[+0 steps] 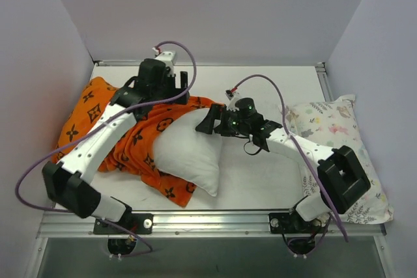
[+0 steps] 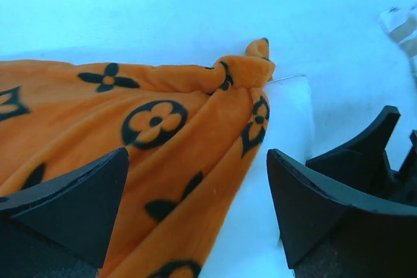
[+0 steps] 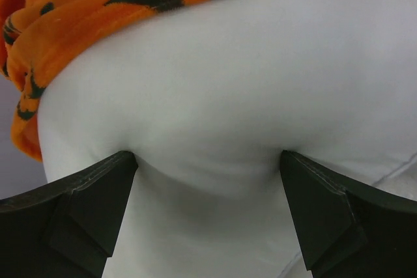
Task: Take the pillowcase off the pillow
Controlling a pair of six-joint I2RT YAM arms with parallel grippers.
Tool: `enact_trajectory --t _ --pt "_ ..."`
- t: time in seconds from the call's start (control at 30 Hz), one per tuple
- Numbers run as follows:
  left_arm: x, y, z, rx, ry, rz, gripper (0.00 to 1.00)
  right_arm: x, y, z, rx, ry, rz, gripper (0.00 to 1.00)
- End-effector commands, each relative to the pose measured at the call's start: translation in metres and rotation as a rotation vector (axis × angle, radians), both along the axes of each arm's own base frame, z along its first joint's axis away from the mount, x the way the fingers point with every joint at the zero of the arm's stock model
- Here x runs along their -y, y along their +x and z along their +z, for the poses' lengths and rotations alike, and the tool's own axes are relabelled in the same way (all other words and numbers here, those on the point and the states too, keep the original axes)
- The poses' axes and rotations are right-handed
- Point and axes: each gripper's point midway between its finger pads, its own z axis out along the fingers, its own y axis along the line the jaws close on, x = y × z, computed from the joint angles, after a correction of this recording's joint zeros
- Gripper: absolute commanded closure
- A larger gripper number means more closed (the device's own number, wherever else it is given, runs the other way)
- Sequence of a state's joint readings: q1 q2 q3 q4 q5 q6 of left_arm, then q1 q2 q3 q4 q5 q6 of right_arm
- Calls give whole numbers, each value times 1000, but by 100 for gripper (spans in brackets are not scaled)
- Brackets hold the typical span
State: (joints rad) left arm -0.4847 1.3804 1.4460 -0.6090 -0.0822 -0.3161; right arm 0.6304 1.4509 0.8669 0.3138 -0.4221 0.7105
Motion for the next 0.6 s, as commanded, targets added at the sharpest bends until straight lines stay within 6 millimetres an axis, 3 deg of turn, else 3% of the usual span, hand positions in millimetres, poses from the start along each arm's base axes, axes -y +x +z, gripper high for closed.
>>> enact_trajectory --t 0.0,0.03,0.07,0.1,0.2,0.23,0.33,0.43,0.47,0.57 --pt "18 29 -19 -4 104 -72 5 -21 14 -12 3 -8 -2 1" --pt "22 35 -21 -9 112 -81 5 -26 13 -20 -9 -11 1 4" --pt "27 40 -39 -45 134 -93 5 -28 13 -36 -37 -28 3 9" --pt "29 42 -46 -56 145 -103 5 -30 11 -44 -61 -30 0 35" --pt "29 44 -71 -109 177 -110 5 -24 9 -71 -108 -71 -38 91" --pt "29 42 -75 -119 181 -118 6 -22 8 -76 -116 -89 -48 100" --pt "23 42 -92 -152 213 -104 15 -8 9 -86 -118 -148 -104 100" --pt "12 44 -98 -171 247 -68 44 13 11 -90 -116 -242 -174 100" --pt "4 46 -102 -181 273 -33 67 21 7 -89 -122 -269 -189 100" --pt "-19 55 -99 -186 292 54 93 45 7 -82 -83 -331 -257 100"
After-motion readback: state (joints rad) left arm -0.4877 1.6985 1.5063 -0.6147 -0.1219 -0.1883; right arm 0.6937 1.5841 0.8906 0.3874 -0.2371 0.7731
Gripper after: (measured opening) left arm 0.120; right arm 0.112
